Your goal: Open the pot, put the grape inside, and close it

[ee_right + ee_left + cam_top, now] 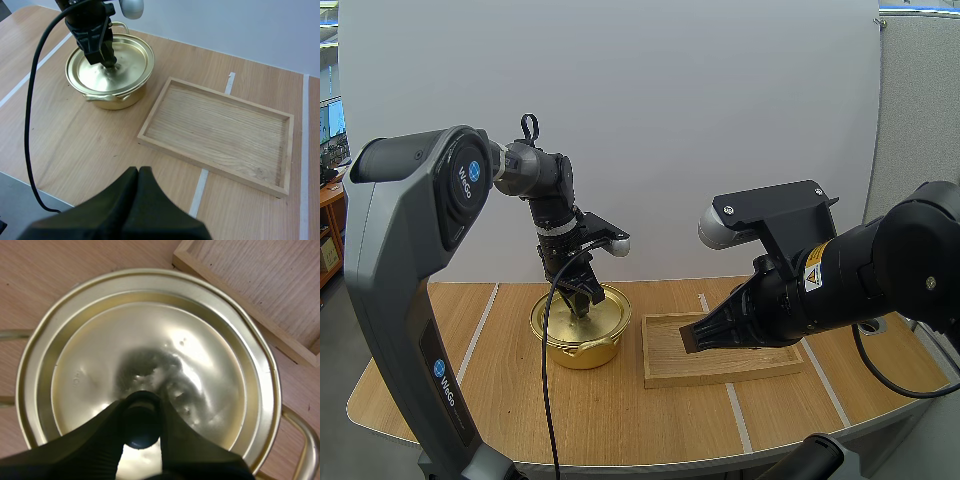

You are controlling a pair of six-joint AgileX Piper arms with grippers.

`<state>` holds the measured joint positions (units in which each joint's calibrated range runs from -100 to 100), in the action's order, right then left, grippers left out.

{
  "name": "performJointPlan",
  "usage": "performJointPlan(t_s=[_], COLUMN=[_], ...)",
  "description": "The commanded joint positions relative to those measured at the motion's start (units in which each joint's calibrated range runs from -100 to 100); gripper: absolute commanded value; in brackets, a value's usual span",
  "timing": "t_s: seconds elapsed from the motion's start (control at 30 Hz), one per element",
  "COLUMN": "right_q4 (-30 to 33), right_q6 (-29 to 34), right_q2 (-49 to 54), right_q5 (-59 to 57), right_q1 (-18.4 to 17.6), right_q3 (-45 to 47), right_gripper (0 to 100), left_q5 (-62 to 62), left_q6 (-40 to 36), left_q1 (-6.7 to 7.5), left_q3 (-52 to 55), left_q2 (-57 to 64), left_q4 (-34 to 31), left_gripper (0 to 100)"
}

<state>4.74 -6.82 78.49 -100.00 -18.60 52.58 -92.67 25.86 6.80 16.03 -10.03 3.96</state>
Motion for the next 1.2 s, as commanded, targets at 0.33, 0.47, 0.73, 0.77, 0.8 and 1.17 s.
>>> performJointPlan(t_s=[0.33, 0.47, 0.73, 0.77, 0.8, 1.17], right_q4=[-0.2, -0.2, -0.2, -0.2, -0.2, -0.2], right_q6=[-0.1, -0.1, -0.1, -0.1, -0.1, -0.1], right_q2=[0.5, 0.5, 0.5, 0.5, 0.5, 0.5], right_q5=[0.0, 0.0, 0.0, 0.0, 0.0, 0.0], right_q1=[0.1, 0.1, 0.1, 0.1, 0.1, 0.1], right_q3=[0.2, 0.2, 0.2, 0.2, 0.2, 0.2], right_gripper=[0, 0, 0, 0, 0, 0], left_q5=[-5.1, -7.3, -7.3, -7.3, -7.3, -7.3], left_q6=[-1.9, -1.9, -3.1, -3.1, -3.5, -6.9], left_q1=[0.14, 0.14, 0.14, 0.14, 0.14, 0.14], left_q3=[-4.0, -5.2, -5.4, -5.4, -5.4, -3.8], left_q2=[2.2, 5.4, 14.9, 16.3, 17.8, 36.4], left_q4=[2.7, 2.7, 2.7, 2.7, 2.7, 4.5], left_gripper=[100, 100, 100, 100, 100, 100])
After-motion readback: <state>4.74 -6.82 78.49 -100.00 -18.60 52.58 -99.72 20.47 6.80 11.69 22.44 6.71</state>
